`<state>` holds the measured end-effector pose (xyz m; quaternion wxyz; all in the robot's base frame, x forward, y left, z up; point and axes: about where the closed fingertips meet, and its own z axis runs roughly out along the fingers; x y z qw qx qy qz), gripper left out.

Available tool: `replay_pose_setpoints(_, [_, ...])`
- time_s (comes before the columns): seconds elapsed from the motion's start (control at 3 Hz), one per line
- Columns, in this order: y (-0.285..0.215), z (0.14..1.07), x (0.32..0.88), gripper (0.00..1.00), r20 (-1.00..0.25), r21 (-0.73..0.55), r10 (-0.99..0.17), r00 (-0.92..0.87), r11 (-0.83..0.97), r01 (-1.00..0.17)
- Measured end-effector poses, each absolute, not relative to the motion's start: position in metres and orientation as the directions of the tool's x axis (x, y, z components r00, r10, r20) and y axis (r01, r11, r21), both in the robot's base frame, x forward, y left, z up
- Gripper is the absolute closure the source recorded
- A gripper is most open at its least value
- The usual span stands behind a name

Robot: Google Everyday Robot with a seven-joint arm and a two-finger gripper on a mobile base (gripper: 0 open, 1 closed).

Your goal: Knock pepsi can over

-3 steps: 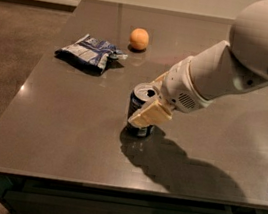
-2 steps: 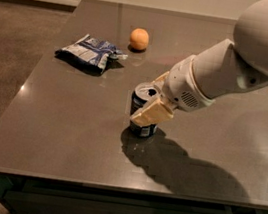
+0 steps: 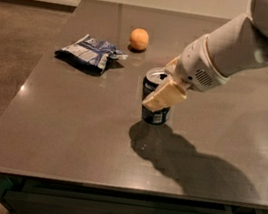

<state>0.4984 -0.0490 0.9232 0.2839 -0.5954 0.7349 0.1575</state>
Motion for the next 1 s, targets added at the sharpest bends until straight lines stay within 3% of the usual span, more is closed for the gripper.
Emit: replay_pose_setpoints(1.0, [-0.083,0.934,0.54,1.0,-0.368,-0.205,-0.921,-0.125,0.211,-0.956])
